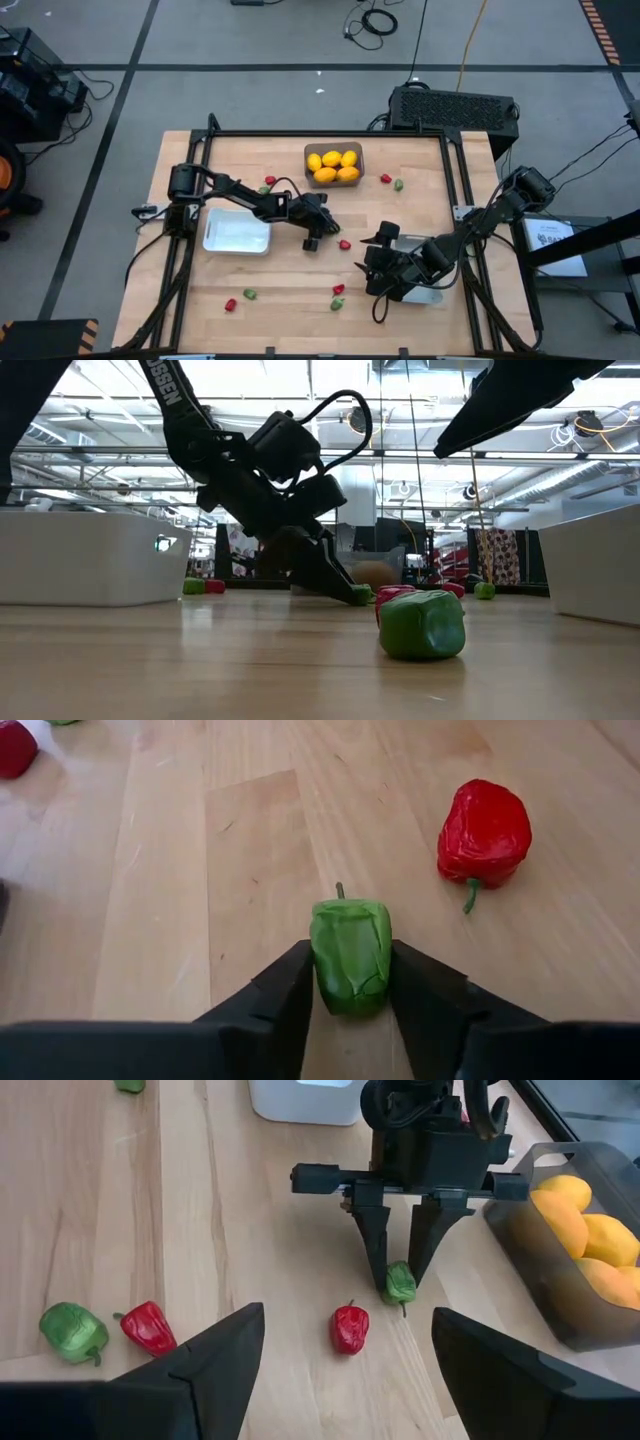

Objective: Sort produce into baskets
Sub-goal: Put the green bell pepper into the white bin

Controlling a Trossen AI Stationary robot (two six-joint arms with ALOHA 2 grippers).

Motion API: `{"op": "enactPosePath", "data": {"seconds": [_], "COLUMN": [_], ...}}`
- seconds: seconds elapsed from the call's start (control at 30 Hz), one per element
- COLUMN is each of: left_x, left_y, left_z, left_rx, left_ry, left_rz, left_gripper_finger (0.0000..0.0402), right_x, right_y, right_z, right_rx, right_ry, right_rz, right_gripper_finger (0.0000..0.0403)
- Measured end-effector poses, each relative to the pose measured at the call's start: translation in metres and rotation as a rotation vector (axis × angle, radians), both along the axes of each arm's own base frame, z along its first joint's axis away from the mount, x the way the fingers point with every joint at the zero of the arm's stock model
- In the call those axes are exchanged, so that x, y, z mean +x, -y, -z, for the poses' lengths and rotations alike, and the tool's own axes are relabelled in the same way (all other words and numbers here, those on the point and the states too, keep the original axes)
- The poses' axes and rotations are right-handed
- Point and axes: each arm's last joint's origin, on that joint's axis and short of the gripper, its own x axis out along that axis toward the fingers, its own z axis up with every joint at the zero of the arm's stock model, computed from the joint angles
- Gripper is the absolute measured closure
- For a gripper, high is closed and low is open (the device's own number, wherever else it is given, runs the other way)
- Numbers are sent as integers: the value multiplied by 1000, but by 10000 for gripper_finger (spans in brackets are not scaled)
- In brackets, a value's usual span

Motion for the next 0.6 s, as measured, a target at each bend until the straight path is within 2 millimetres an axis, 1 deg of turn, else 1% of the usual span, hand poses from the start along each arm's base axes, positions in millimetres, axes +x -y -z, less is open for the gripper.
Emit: {"op": "enactPosePath", "data": {"seconds": [0.17, 0.2, 0.27, 0.33, 0.43, 0.53, 0.6], "left_x": [0, -1, -3, -8, -22, -46, -65], "left_y": [0, 0, 0, 0, 3, 8, 14], "left_z": [-2, -4, -16, -35, -69, -104, -124], "left_rx": [1, 2, 6, 6, -2, -64, -130], "left_ry": [4, 6, 13, 5, -64, -155, -201], "left_rz": [-1, -2, -7, -7, -7, -47, -97], "left_gripper_finger": [310, 316, 322, 323, 319, 314, 313], "right_x": [0, 0, 0, 0, 0, 0, 1], "right_y": [0, 0, 0, 0, 0, 0, 0], "right_z": [0, 0, 0, 0, 0, 0, 0], "right_rx": [0, 0, -3, -6, -4, -1, 3], "right_ry": [0, 0, -2, -3, -2, 1, 5], "right_rz": [0, 0, -3, -5, -4, -4, -4], "right_gripper_finger": [124, 124, 124, 124, 124, 124, 124]}}
